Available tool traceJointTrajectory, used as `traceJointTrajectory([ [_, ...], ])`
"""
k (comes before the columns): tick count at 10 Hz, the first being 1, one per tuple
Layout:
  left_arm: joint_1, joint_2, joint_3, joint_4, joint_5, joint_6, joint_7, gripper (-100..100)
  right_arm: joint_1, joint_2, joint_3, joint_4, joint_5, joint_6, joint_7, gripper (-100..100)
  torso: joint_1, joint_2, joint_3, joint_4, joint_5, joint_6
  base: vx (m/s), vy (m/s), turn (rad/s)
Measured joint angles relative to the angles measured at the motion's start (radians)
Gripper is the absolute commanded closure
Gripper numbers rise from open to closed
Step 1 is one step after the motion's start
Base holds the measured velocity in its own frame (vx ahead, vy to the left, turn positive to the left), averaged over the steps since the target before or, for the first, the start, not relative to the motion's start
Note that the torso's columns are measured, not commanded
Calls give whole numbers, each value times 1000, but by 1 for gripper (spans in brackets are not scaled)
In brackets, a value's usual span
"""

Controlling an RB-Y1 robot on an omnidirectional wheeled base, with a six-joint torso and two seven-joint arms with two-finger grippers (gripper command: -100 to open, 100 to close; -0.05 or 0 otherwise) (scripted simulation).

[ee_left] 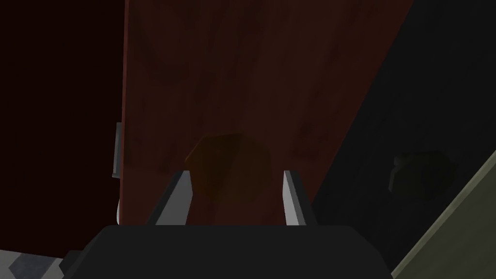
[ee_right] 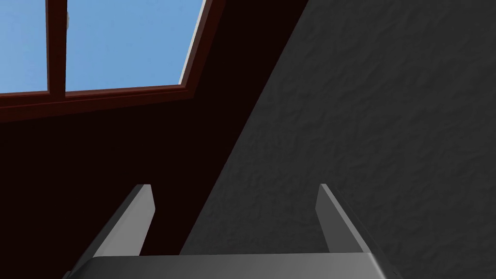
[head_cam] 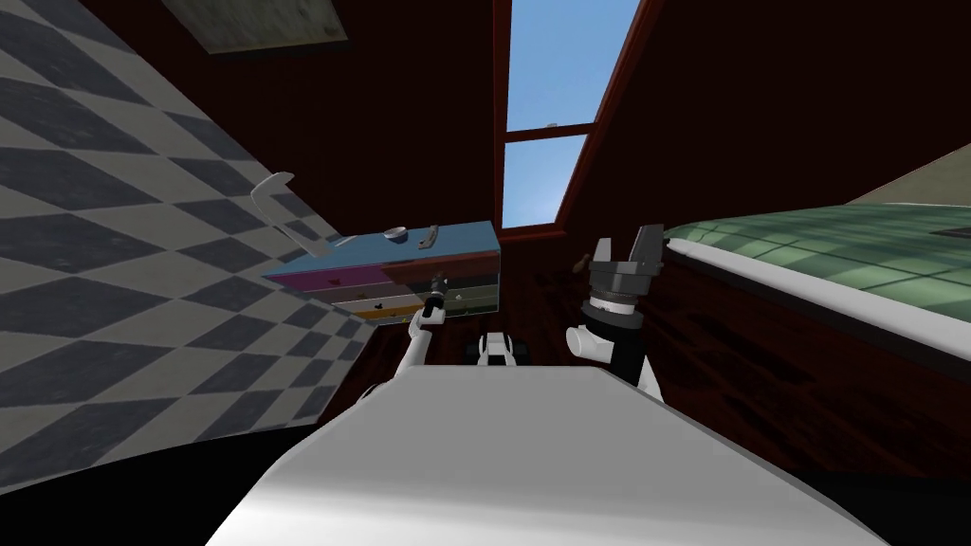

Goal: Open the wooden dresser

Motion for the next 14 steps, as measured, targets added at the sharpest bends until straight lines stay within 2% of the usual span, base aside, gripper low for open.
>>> traceJointTrajectory([
  [4, 93, 69, -112, -116, -2, -12, 36, 100, 0, 0, 0, 0, 0, 0, 0, 0, 0, -7, -5, -2, 0, -1, 106, -26, 292],
  [6, 128, 92, -160, -148, -5, -31, 48, 100, 0, 0, 0, 0, 0, 0, 0, 0, 2, -5, -3, -1, 1, -1, 82, -11, 257],
  [8, 177, 117, -211, -217, -7, -27, 61, 100, 0, 0, 0, 0, 0, 0, 0, 0, 0, -6, -4, -2, 0, -1, 75, -23, 248],
  [13, 253, 173, -325, -311, -13, -45, 91, 100, 0, 0, 0, 0, 0, 0, 0, 0, 0, -6, -4, -2, 0, 1, 76, -33, 265],
  [14, 280, 193, -352, -333, -12, -56, 101, 100, 0, 0, 0, 0, 0, 0, 0, 0, 0, -6, -4, -2, 0, -1, 60, -41, 182],
])
